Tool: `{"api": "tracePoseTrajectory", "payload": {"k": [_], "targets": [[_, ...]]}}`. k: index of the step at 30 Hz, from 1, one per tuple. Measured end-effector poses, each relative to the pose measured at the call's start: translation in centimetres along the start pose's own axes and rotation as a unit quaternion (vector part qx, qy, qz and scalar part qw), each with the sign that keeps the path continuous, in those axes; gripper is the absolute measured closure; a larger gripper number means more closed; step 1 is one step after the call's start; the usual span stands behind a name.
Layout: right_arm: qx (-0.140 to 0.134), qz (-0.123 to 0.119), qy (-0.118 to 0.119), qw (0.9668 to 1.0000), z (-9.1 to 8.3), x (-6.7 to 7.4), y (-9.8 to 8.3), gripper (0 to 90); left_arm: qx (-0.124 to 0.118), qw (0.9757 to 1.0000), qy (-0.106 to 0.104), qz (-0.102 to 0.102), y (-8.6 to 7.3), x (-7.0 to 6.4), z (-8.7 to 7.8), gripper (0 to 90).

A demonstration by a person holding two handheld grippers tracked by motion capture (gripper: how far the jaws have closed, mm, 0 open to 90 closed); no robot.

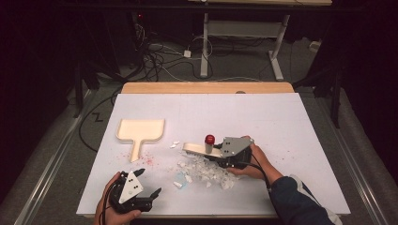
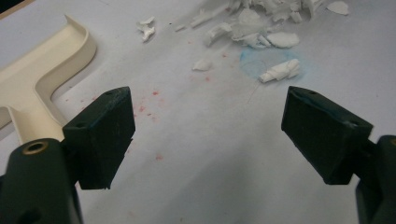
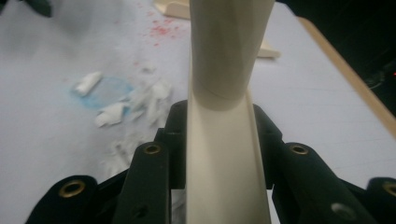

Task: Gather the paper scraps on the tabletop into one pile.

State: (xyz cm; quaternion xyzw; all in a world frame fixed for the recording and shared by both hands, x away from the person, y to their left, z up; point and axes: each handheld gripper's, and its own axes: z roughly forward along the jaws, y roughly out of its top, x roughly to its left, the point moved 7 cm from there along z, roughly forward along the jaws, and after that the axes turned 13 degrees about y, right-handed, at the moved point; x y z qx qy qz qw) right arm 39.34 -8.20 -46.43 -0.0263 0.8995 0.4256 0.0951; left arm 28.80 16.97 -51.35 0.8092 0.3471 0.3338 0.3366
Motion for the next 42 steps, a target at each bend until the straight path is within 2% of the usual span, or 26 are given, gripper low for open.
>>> {"api": "tracePoseTrajectory", "payload": {"k": [1, 2, 5, 8, 9, 11, 12, 14, 18, 19, 20, 21, 24, 25, 26, 27, 28, 31, 32, 33, 34, 35, 37, 42], "targets": [[-0.005, 0.006, -0.007, 0.9999, 0.0, -1.0, 0.5, 67.7, 0.0, 1.0, 0.0, 0.0, 0.0, 0.0, 0.0, 16.5], [-0.005, 0.006, -0.007, 0.9999, 0.0, -1.0, 0.5, 67.7, 0.0, 1.0, 0.0, -0.001, 0.0, 0.0, 0.0, 16.5], [-0.003, 0.017, -0.026, 0.9995, 0.7, -2.6, 1.1, 67.7, -0.001, 1.0, -0.002, -0.003, 0.0, 0.1, 0.1, 16.6], [0.005, 0.022, -0.041, 0.9989, 2.2, -4.0, 1.7, 67.7, -0.002, 1.0, -0.004, -0.004, 0.0, 0.1, 0.1, 16.6], [0.015, 0.024, -0.045, 0.9986, 3.3, -4.7, 2.0, 67.7, -0.002, 1.0, -0.005, -0.004, 0.0, 0.1, 0.1, 16.6], [0.019, 0.024, -0.047, 0.9984, 3.8, -4.9, 2.0, 67.7, -0.002, 1.0, -0.007, -0.004, 0.0, 0.0, 0.2, 16.6], [0.033, 0.025, -0.049, 0.9979, 5.2, -5.5, 2.0, 67.7, -0.001, 1.0, -0.008, -0.002, -0.1, 0.0, 0.2, 16.6], [0.038, 0.026, -0.049, 0.9977, 5.8, -5.7, 1.9, 67.7, -0.001, 0.9999, -0.01, -0.003, -0.1, 0.0, 0.3, 16.6], [0.034, 0.034, -0.046, 0.9978, 7.4, -6.0, 2.2, 67.7, -0.001, 0.9999, -0.013, -0.001, -0.1, 0.0, 0.2, 16.6], [0.033, 0.031, -0.035, 0.9984, 7.8, -5.6, 2.4, 67.7, 0.0, 0.9999, -0.013, -0.002, -0.1, 0.0, 0.2, 16.6], [0.033, 0.031, -0.035, 0.9984, 7.8, -5.6, 2.4, 67.7, 0.0, 0.9999, -0.013, -0.002, -0.2, 0.0, 0.3, 16.6], [0.034, 0.031, -0.021, 0.9987, 8.0, -5.3, 2.4, 67.7, 0.001, 0.9999, -0.013, -0.002, -0.2, 0.0, 0.3, 16.6], [0.039, 0.013, 0.002, 0.9992, 7.9, -4.5, 2.3, 67.6, 0.003, 0.9999, -0.015, -0.001, -0.2, -0.1, 0.3, 16.6], [0.025, 0.002, 0.02, 0.9995, 7.4, -3.9, 2.4, 67.7, 0.004, 0.9999, -0.014, 0.0, -0.2, -0.1, 0.3, 16.6], [0.025, 0.002, 0.02, 0.9995, 7.4, -3.9, 2.4, 67.7, 0.004, 0.9999, -0.014, 0.0, -0.2, -0.1, 0.3, 16.6], [0.02, 0.0, 0.032, 0.9993, 7.3, -3.6, 2.5, 67.7, 0.004, 0.9999, -0.015, 0.001, -0.2, -0.1, 0.3, 16.6], [0.019, -0.005, 0.056, 0.9982, 7.1, -2.9, 2.5, 67.6, 0.004, 0.9999, -0.015, 0.001, -0.2, -0.2, 0.3, 16.6], [0.04, -0.032, 0.079, 0.9956, 6.8, -1.4, 2.0, 67.1, 0.006, 0.9998, -0.016, 0.002, -0.3, -0.2, 0.3, 16.6], [0.041, -0.033, 0.083, 0.9951, 6.5, -0.9, 1.8, 67.1, 0.007, 0.9998, -0.017, 0.003, -0.3, -0.3, 0.3, 16.6], [0.036, -0.044, 0.097, 0.9937, 5.8, -0.2, 1.8, 67.2, 0.007, 0.9998, -0.017, 0.004, -0.3, -0.3, 0.4, 16.6], [0.036, -0.045, 0.108, 0.9925, 5.4, 0.2, 1.7, 67.2, 0.008, 0.9998, -0.017, 0.004, -0.3, -0.4, 0.4, 16.6], [0.036, -0.045, 0.108, 0.9925, 5.4, 0.2, 1.7, 67.2, 0.009, 0.9998, -0.018, 0.004, -0.3, -0.4, 0.4, 16.6], [0.033, -0.055, 0.127, 0.9898, 4.2, 1.2, 1.5, 67.4, 0.009, 0.9998, -0.018, 0.006, -0.3, -0.4, 0.3, 16.5], [0.027, -0.058, 0.129, 0.9896, 2.8, 2.0, 1.0, 67.6, 0.011, 0.9997, -0.019, 0.009, -0.3, -0.5, 0.4, 16.6]]}}
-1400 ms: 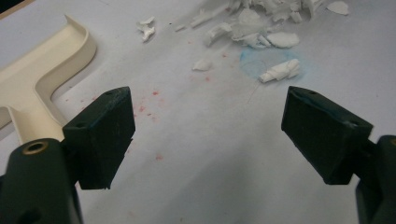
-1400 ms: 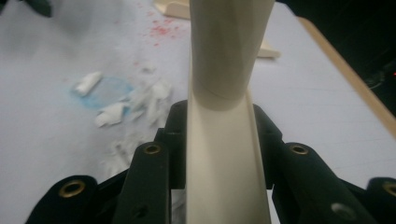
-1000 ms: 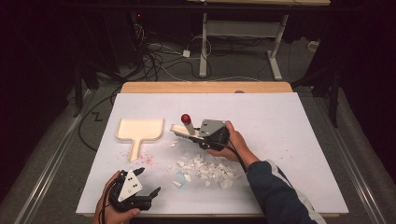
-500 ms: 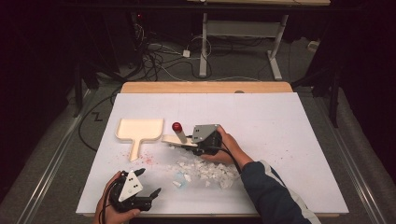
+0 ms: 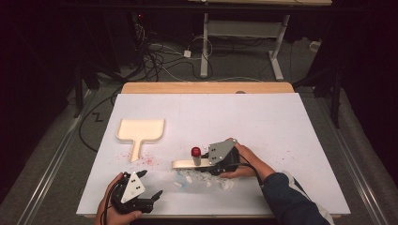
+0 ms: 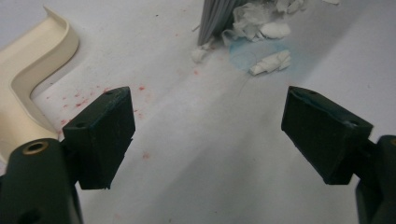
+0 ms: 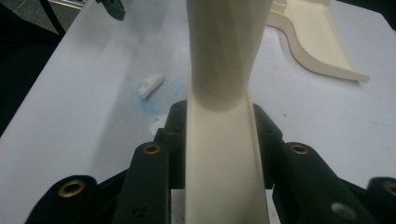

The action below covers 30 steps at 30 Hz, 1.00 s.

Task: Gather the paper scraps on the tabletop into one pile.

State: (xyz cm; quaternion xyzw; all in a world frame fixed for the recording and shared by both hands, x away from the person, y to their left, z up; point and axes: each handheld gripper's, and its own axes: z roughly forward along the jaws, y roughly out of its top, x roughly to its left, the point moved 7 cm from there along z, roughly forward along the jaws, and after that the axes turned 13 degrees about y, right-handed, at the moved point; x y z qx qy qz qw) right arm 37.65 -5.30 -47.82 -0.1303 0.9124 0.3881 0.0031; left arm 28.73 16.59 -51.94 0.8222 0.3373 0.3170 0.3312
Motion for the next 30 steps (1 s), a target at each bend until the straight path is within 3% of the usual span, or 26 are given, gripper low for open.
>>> {"api": "tracePoseTrajectory", "payload": {"k": [5, 8, 10, 11, 12, 14, 18, 20, 21, 22, 23, 26, 28, 29, 30], "targets": [[-0.027, 0.011, -0.04, 0.9988, -1.8, 0.0, -0.4, 67.7, 0.001, 1.0, -0.001, 0.002, 0.0, -0.1, 0.1, 16.6], [-0.043, 0.028, -0.07, 0.9962, -3.4, 0.0, -0.5, 67.7, 0.002, 1.0, -0.001, 0.003, 0.0, -0.1, 0.1, 16.6], [-0.056, 0.051, -0.105, 0.9916, -5.1, 0.0, -0.7, 67.6, 0.004, 1.0, -0.001, 0.005, 0.0, -0.1, 0.1, 16.6], [-0.056, 0.051, -0.105, 0.9916, -5.1, 0.0, -0.7, 67.6, 0.003, 1.0, -0.001, 0.004, 0.0, -0.1, 0.1, 16.6], [-0.06, 0.072, -0.126, 0.9876, -6.3, 0.0, -0.9, 67.7, 0.003, 1.0, -0.002, 0.004, 0.1, -0.2, 0.2, 16.6], [-0.063, 0.078, -0.128, 0.9867, -6.6, 0.1, -1.0, 67.7, 0.003, 1.0, -0.002, 0.006, 0.1, -0.2, 0.1, 16.6], [-0.053, 0.118, -0.157, 0.9792, -8.7, 0.9, -2.2, 67.6, 0.003, 1.0, -0.001, 0.007, 0.1, -0.3, 0.1, 16.6], [-0.044, 0.151, -0.196, 0.9678, -9.8, 0.9, -3.0, 67.6, 0.002, 1.0, -0.001, 0.008, 0.1, -0.3, 0.1, 16.6], [-0.044, 0.183, -0.239, 0.9526, -10.6, 1.0, -4.0, 67.6, -0.002, 0.9999, 0.002, 0.012, 0.2, -0.2, 0.1, 16.6], [-0.044, 0.183, -0.239, 0.9526, -10.6, 1.0, -4.0, 67.6, 0.001, 1.0, 0.0, 0.01, 0.2, -0.3, 0.0, 16.6], [-0.039, 0.197, -0.267, 0.9425, -11.0, 0.9, -4.6, 67.7, 0.0, 1.0, 0.0, 0.01, 0.2, -0.3, 0.0, 16.6], [-0.005, 0.241, -0.321, 0.9159, -11.2, 0.9, -6.4, 67.7, -0.005, 0.9999, 0.004, 0.016, 0.4, -0.2, 0.0, 16.6], [0.007, 0.267, -0.331, 0.905, -10.7, 0.9, -7.4, 67.7, -0.008, 0.9998, 0.002, 0.017, 0.5, -0.2, -0.1, 16.6], [0.016, 0.274, -0.344, 0.8978, -10.5, 0.9, -7.8, 67.7, -0.009, 0.9998, 0.002, 0.018, 0.6, -0.3, -0.1, 16.6], [0.028, 0.277, -0.354, 0.8927, -10.2, 0.8, -8.1, 67.7, -0.009, 0.9998, 0.001, 0.02, 0.6, -0.3, 0.0, 16.6]]}}
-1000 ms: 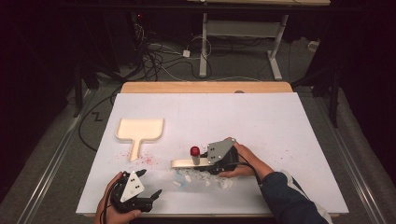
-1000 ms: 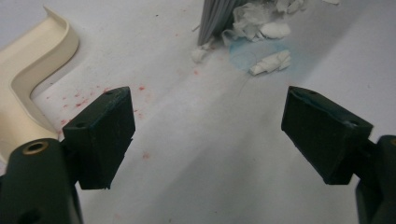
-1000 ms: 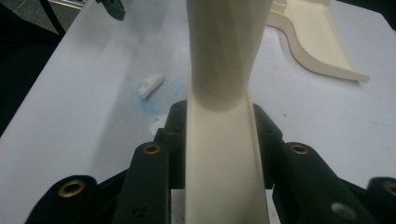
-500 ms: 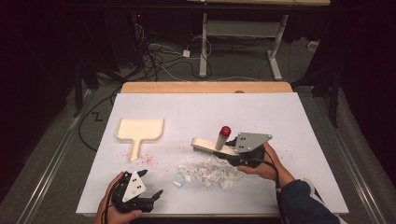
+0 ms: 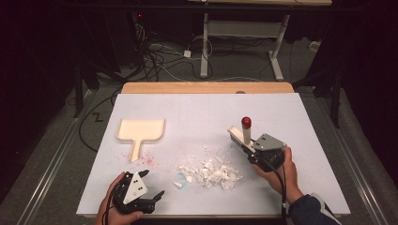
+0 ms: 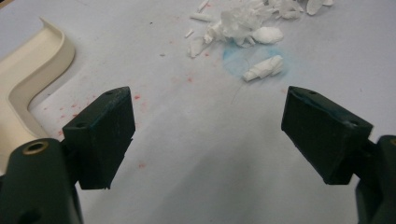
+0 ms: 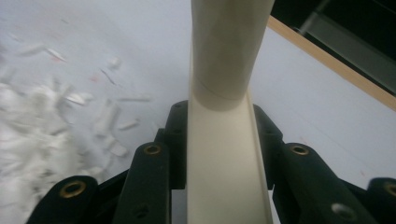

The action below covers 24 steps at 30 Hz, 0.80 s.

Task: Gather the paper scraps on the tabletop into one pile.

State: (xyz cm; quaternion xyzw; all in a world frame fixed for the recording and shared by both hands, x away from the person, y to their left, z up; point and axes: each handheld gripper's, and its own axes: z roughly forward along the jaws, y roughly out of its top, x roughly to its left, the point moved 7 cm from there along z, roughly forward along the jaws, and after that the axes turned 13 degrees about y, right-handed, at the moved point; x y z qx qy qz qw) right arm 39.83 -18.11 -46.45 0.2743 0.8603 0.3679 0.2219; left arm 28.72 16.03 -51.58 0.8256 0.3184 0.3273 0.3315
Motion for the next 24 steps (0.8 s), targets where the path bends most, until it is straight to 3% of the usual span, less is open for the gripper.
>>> {"api": "tracePoseTrajectory", "payload": {"k": [2, 4, 6, 8, 10, 16, 19, 24], "targets": [[0.013, 0.002, -0.018, 0.9998, 0.7, 0.0, -0.4, 67.7, 0.002, 1.0, -0.002, 0.002, 0.0, -0.1, 0.1, 16.6], [0.006, 0.019, -0.011, 0.9997, 1.4, 0.3, -0.6, 67.7, 0.002, 1.0, -0.003, 0.003, 0.0, 0.0, 0.2, 16.6], [0.007, 0.016, -0.017, 0.9997, 1.8, 1.2, -0.4, 67.6, 0.001, 1.0, -0.003, 0.003, 0.0, 0.0, 0.2, 16.6], [0.0, 0.021, 0.006, 0.9998, 2.2, 2.6, -0.3, 67.3, 0.002, 1.0, -0.003, 0.004, 0.0, 0.0, 0.2, 16.6], [0.007, 0.008, 0.012, 0.9999, 2.6, 4.0, 0.0, 66.5, 0.002, 1.0, -0.004, 0.004, 0.0, 0.0, 0.1, 16.5], [-0.023, -0.005, 0.044, 0.9987, 3.2, 7.2, 1.7, 67.1, 0.004, 1.0, -0.004, 0.007, 0.0, -0.1, 0.2, 16.6], [-0.036, -0.006, 0.049, 0.9981, 3.2, 7.6, 2.3, 67.5, 0.005, 0.9999, -0.003, 0.009, 0.0, -0.1, 0.2, 16.6], [-0.055, 0.012, 0.042, 0.9975, 1.6, 6.3, 2.6, 67.6, 0.006, 0.9999, -0.001, 0.009, -0.1, -0.1, 0.2, 16.6]]}}
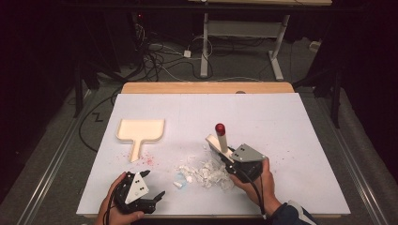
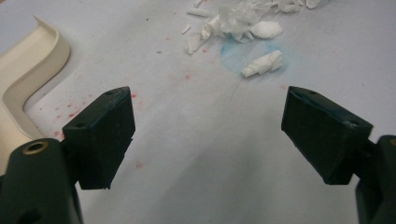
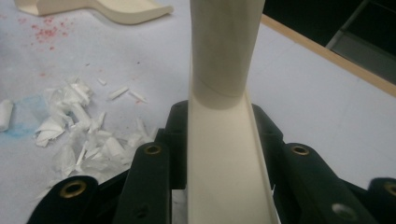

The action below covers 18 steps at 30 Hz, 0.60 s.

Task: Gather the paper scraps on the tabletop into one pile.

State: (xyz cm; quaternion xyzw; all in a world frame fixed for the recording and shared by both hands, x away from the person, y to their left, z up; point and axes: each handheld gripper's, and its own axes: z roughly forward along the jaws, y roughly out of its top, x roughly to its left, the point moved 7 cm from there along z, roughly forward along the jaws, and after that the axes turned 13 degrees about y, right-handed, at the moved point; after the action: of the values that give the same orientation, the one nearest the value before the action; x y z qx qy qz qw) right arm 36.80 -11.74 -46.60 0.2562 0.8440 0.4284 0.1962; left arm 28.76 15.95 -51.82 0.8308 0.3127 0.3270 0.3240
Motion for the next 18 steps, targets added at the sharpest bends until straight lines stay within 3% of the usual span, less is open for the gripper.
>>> {"api": "tracePoseTrajectory", "payload": {"k": [5, 11, 14, 18], "targets": [[-0.007, 0.009, -0.008, 0.9999, -2.7, -1.2, -0.2, 67.7, 0.005, 1.0, 0.005, 0.002, -0.1, -0.1, -0.1, 16.6], [-0.006, 0.034, -0.043, 0.9985, -6.0, -2.9, -1.7, 67.6, 0.003, 1.0, 0.008, 0.004, -0.1, -0.1, -0.3, 16.6], [-0.003, 0.058, -0.043, 0.9974, -6.3, -3.0, -2.7, 67.7, 0.001, 0.9999, 0.009, 0.004, 0.0, -0.1, -0.3, 16.6], [0.02, 0.064, -0.04, 0.997, -5.5, -2.7, -4.0, 67.6, 0.0, 0.9999, 0.009, 0.008, 0.2, -0.2, -0.2, 16.6]]}}
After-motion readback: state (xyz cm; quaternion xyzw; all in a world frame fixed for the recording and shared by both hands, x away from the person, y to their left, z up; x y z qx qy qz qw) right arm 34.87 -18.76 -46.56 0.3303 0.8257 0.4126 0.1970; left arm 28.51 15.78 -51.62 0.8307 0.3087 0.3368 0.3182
